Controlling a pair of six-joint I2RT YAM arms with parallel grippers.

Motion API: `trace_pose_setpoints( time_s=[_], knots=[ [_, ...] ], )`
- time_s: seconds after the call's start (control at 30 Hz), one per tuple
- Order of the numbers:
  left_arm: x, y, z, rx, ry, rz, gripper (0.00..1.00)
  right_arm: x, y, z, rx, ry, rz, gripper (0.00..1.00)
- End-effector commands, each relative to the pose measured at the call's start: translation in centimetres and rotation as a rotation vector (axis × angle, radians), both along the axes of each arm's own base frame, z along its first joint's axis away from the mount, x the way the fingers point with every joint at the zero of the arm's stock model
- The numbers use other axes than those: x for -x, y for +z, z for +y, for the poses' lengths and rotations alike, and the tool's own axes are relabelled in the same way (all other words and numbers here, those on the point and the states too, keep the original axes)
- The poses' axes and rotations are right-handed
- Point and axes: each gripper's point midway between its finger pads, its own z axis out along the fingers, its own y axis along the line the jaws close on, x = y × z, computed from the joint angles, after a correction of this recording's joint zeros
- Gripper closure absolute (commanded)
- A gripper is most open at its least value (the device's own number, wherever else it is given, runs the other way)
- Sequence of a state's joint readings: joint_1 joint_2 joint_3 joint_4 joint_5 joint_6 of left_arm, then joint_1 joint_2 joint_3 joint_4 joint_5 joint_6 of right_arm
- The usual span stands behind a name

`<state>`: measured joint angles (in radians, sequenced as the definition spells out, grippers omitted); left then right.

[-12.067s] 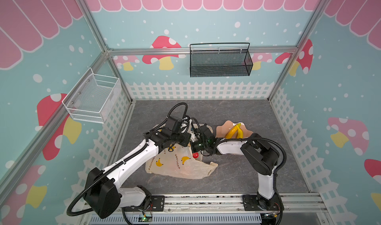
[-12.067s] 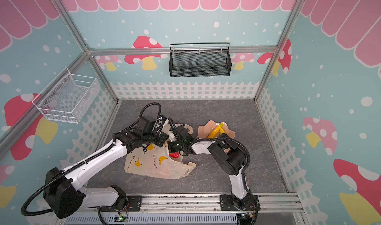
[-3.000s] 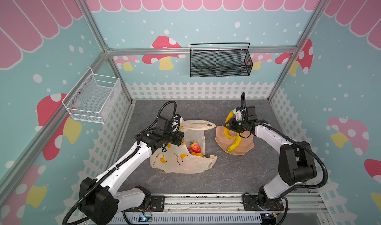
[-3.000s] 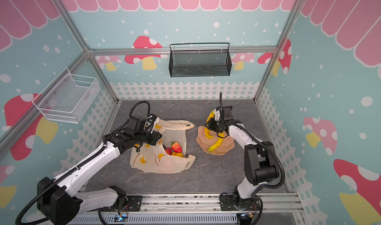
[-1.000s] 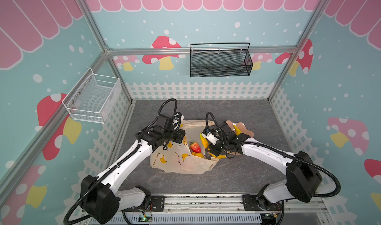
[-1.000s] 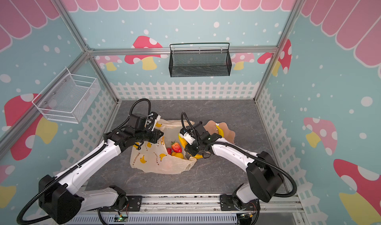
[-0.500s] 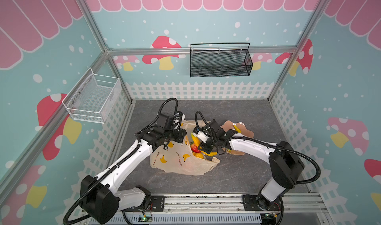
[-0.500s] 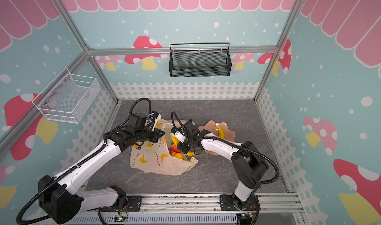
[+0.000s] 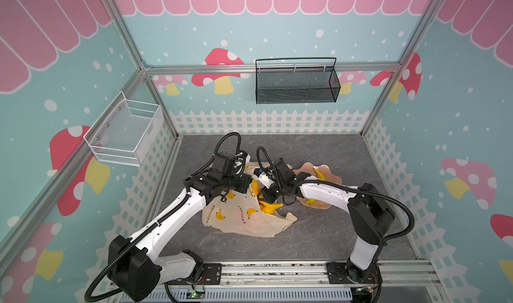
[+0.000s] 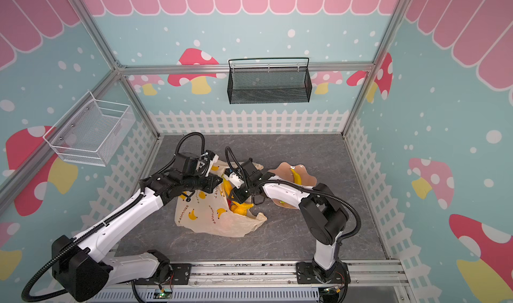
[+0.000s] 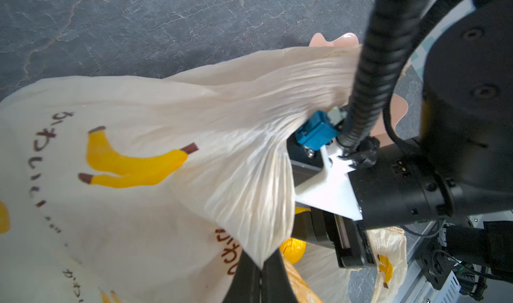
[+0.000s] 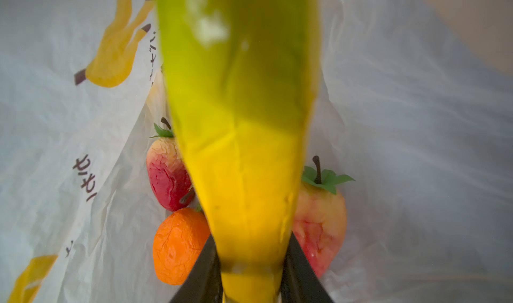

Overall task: Place the fruits into the plastic bag
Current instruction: Place the fruit in the plastic bag.

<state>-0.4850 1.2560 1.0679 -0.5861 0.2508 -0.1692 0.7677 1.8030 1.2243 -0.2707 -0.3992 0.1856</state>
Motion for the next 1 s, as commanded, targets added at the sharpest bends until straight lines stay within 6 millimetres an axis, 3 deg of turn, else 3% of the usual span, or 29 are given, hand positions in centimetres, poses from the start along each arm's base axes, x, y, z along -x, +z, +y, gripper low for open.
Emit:
trace_pose_setpoints(
  time_s=[0.0,0.47,0.5,0.73,0.97],
  knots=[
    [-0.2,0.8,-0.2,0.008,-0.004,-0.021,1.0,0.3,0.6,1.4,-0.059,0.003,0.051,0.82],
    [0.0,0.3,-0.1,0.007,-0.001,-0.012,1.0,0.4,2.9,5.3,-0.284,-0.043,0.263,0.83],
    [0.0,0.2,-0.1,0.009,-0.002,-0.011,1.0,0.5,1.7,5.5,-0.273,-0.049,0.293,0.83],
    [0.2,0.3,-0.1,0.013,-0.003,-0.016,1.0,0.6,0.7,6.4,-0.317,-0.08,0.374,0.83],
    [0.1,0.4,-0.1,0.014,-0.007,-0.019,1.0,0.8,1.2,8.1,-0.423,-0.085,0.439,0.83]
  ],
)
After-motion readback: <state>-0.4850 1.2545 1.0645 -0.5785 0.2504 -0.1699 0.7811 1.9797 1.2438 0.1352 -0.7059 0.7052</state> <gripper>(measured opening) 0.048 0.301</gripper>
